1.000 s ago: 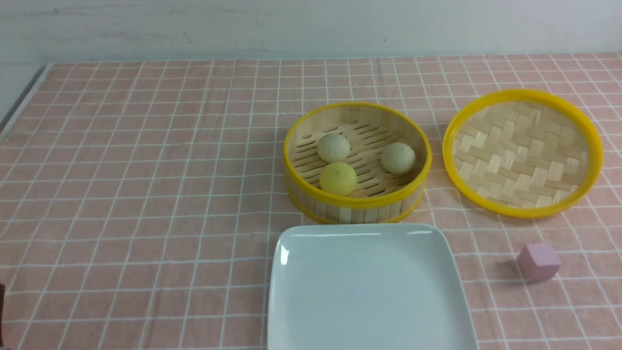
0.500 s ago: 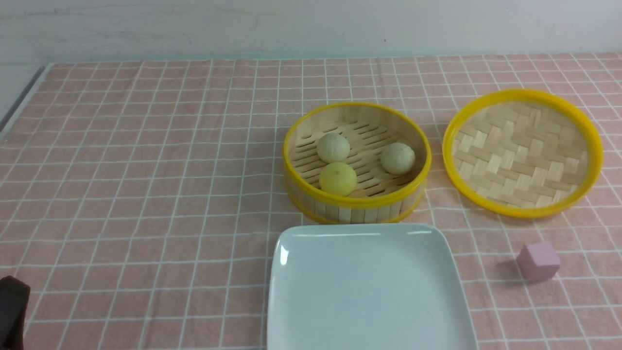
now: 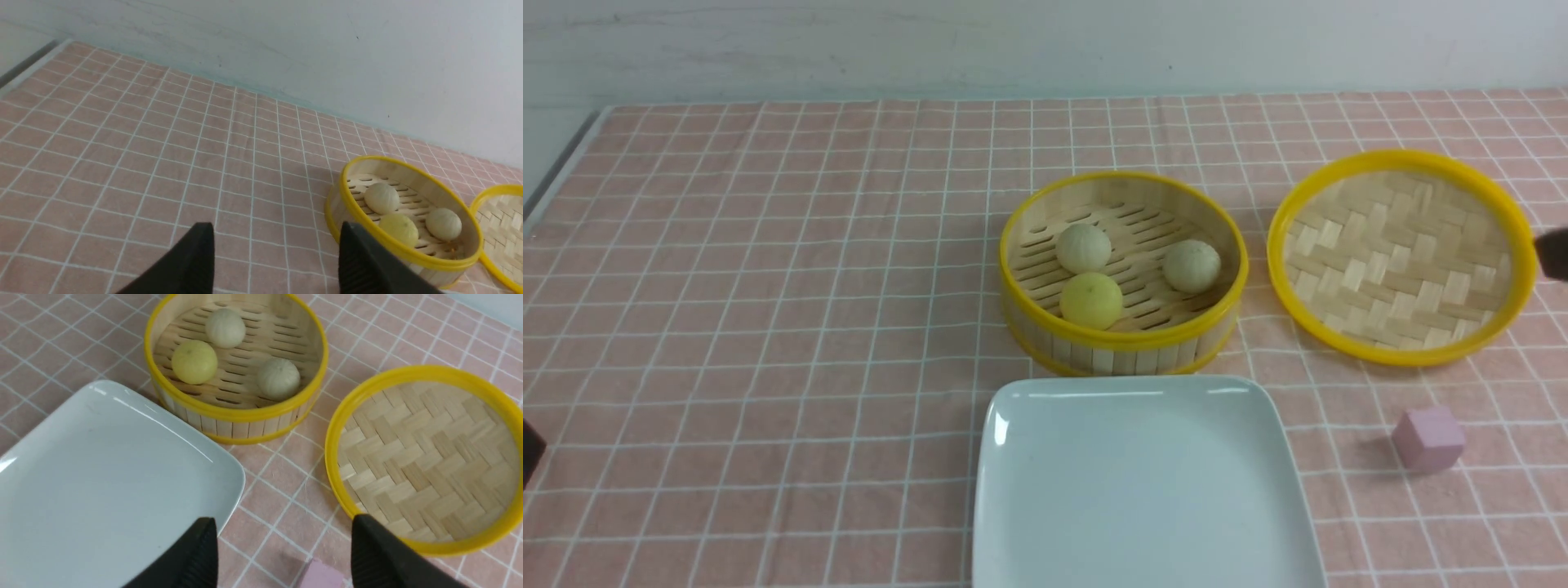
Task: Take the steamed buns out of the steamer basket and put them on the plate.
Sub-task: Use the right arm to grab the steamed stuffed bun that is closest to it
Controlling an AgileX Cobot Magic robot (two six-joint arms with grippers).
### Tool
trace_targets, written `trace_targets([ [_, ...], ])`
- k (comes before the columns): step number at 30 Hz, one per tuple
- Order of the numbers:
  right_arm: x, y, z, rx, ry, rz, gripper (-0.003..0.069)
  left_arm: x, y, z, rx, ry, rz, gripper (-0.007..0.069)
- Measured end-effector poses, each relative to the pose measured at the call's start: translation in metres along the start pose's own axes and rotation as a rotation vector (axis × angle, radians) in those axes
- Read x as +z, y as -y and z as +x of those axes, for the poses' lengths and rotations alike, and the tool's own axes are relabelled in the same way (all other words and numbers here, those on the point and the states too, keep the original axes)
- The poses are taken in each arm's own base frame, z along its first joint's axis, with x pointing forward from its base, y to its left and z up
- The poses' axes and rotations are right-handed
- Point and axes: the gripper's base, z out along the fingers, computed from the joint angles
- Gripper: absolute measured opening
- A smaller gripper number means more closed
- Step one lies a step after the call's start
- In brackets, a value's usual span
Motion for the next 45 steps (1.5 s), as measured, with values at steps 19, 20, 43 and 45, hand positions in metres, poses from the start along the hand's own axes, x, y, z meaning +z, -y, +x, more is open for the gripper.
trace_targets([
  [19,0.211,0.047,-0.066,-0.138,-0.299,-0.262,0.0442,0.033,0.023,-0.022,0.285,-0.004,0.26,0.0407],
  [20,0.221,0.043,-0.068,-0.16,-0.314,-0.261,0.0442,0.033,0.023,-0.022,0.283,-0.002,0.263,0.0407],
  [43,0.314,0.036,-0.05,-0.181,-0.467,-0.192,0.0488,0.031,0.028,-0.015,0.295,-0.071,0.334,0.0407],
  [45,0.317,0.035,-0.049,-0.188,-0.462,-0.209,0.0488,0.031,0.028,-0.015,0.296,-0.076,0.338,0.0407],
])
